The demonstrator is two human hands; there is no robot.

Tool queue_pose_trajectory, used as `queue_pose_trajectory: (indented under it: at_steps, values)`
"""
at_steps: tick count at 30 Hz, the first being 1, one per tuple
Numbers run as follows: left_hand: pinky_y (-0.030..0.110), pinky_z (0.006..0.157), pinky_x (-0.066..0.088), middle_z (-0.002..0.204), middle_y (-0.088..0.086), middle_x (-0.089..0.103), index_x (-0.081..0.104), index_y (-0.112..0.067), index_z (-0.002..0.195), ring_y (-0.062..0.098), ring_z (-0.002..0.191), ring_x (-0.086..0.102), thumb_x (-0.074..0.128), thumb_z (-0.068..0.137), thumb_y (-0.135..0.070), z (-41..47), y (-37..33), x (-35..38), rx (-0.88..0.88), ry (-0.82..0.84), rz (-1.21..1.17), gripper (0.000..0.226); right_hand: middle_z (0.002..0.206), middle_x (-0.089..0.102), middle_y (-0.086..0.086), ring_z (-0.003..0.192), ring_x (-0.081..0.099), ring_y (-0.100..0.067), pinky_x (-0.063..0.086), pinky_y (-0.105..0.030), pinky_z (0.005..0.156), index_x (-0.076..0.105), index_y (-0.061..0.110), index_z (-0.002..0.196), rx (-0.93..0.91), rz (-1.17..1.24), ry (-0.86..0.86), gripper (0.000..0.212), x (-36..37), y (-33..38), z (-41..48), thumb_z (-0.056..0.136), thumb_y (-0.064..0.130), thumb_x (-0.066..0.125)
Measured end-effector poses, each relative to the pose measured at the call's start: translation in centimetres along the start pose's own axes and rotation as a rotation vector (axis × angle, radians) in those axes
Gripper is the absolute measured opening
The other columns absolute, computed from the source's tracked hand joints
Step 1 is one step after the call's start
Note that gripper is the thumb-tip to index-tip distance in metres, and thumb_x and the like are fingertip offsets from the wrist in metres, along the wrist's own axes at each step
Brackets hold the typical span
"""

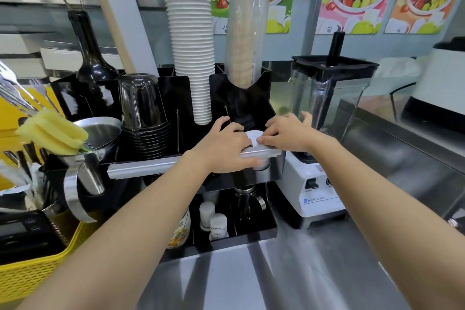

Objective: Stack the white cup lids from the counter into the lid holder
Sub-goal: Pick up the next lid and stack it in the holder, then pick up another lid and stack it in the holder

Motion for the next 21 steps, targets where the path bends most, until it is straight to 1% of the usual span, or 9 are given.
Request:
queue_pose_trajectory:
  at_steps: [2, 3, 6, 7, 9, 12, 14, 17, 21]
  values:
    - [0.04, 0.113, -0.003, 0.133, -0.003, 0.054, 0.056, -0.019, 0.121, 0.017, 0.137, 0.024, 0.032, 0.082, -0.068, -1.1, -0.4, -0.2, -0.014, -0.073, 0.01, 0.067, 0.126, 0.054, 0.005, 0.124, 0.037, -0.022, 0.001, -0.053, 0.105, 0.068, 0.038, 0.086, -0.052, 0.036, -0.206, 0.02, -0.2, 0.1, -1.2, 0.085, 0.047, 0.05]
    - [0.041, 0.114, -0.002, 0.139, -0.003, 0.048, 0.052, -0.022, 0.126, 0.018, 0.138, 0.022, 0.029, 0.081, -0.069, -2.0, -0.5, -0.2, -0.023, -0.131, 0.006, 0.069, 0.126, 0.053, 0.005, 0.124, 0.038, -0.019, 0.002, -0.047, 0.105, 0.066, 0.039, 0.096, -0.077, 0.076, -0.305, 0.021, -0.1, 0.2, -2.0, 0.084, 0.048, 0.051]
    - [0.042, 0.115, 0.001, 0.146, 0.0, 0.041, 0.046, -0.028, 0.131, 0.02, 0.14, 0.022, 0.025, 0.079, -0.066, -5.7, -1.3, -0.2, -0.042, -0.299, -0.054, 0.068, 0.127, 0.053, 0.003, 0.121, 0.04, -0.015, 0.008, -0.026, 0.089, 0.054, 0.035, 0.119, -0.169, 0.172, -0.512, 0.049, 1.6, 1.6, -5.4, 0.078, 0.06, 0.043]
    - [0.043, 0.115, 0.001, 0.146, 0.0, 0.041, 0.045, -0.028, 0.132, 0.02, 0.14, 0.022, 0.026, 0.081, -0.064, -7.1, -1.7, 0.1, -0.054, -0.332, -0.071, 0.066, 0.128, 0.054, 0.001, 0.121, 0.042, -0.016, 0.01, -0.025, 0.087, 0.052, 0.034, 0.122, -0.197, 0.197, -0.523, 0.055, 2.6, 2.3, -6.5, 0.076, 0.061, 0.041]
    - [0.043, 0.115, 0.003, 0.146, 0.0, 0.041, 0.044, -0.027, 0.133, 0.02, 0.14, 0.023, 0.029, 0.082, -0.062, -10.2, -2.5, 0.9, -0.096, -0.362, -0.119, 0.064, 0.133, 0.051, -0.005, 0.123, 0.042, -0.023, 0.019, -0.034, 0.092, 0.048, 0.029, 0.128, -0.228, 0.238, -0.487, 0.061, 5.3, 3.6, -8.4, 0.076, 0.06, 0.042]
    - [0.039, 0.114, 0.003, 0.148, -0.002, 0.037, 0.04, -0.029, 0.135, 0.017, 0.14, 0.02, 0.029, 0.081, -0.065, -14.8, -3.5, 3.4, -0.185, -0.291, -0.199, 0.066, 0.142, 0.041, -0.01, 0.126, 0.04, -0.023, 0.029, -0.042, 0.095, 0.039, 0.026, 0.135, -0.232, 0.214, -0.467, 0.065, 9.4, 5.4, -11.6, 0.079, 0.058, 0.046]
    - [0.035, 0.113, 0.001, 0.15, -0.004, 0.033, 0.036, -0.032, 0.137, 0.014, 0.141, 0.017, 0.027, 0.079, -0.068, -17.9, -4.1, 5.7, -0.249, -0.222, -0.243, 0.069, 0.146, 0.036, -0.009, 0.128, 0.038, -0.021, 0.027, -0.04, 0.097, 0.031, 0.027, 0.139, -0.225, 0.274, -0.371, 0.071, 12.2, 6.4, -13.8, 0.078, 0.062, 0.045]
    - [0.031, 0.112, 0.002, 0.151, -0.005, 0.031, 0.033, -0.031, 0.139, 0.013, 0.141, 0.017, 0.023, 0.074, -0.076, -22.1, -5.0, 8.7, -0.317, -0.123, -0.297, 0.08, 0.152, 0.024, -0.002, 0.136, 0.027, -0.018, 0.021, -0.037, 0.102, 0.017, 0.026, 0.143, -0.251, 0.339, -0.074, 0.087, 16.5, 7.9, -17.0, 0.072, 0.069, 0.043]
    - [0.029, 0.11, 0.007, 0.152, -0.006, 0.027, 0.026, -0.028, 0.142, 0.013, 0.14, 0.017, 0.03, 0.065, -0.082, -26.3, -6.2, 12.4, -0.397, 0.089, -0.403, 0.094, 0.155, 0.012, 0.002, 0.14, 0.014, -0.016, 0.012, -0.038, 0.11, 0.004, 0.026, 0.145, -0.279, 0.342, 0.273, 0.093, 21.1, 9.9, -20.9, 0.077, 0.053, 0.062]
Point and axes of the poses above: each hand's wrist, its own z-axis towards the middle knuckle, its own x-axis out of the palm, y = z × x, the point moved 3 cm from there along z, towards the middle knuckle
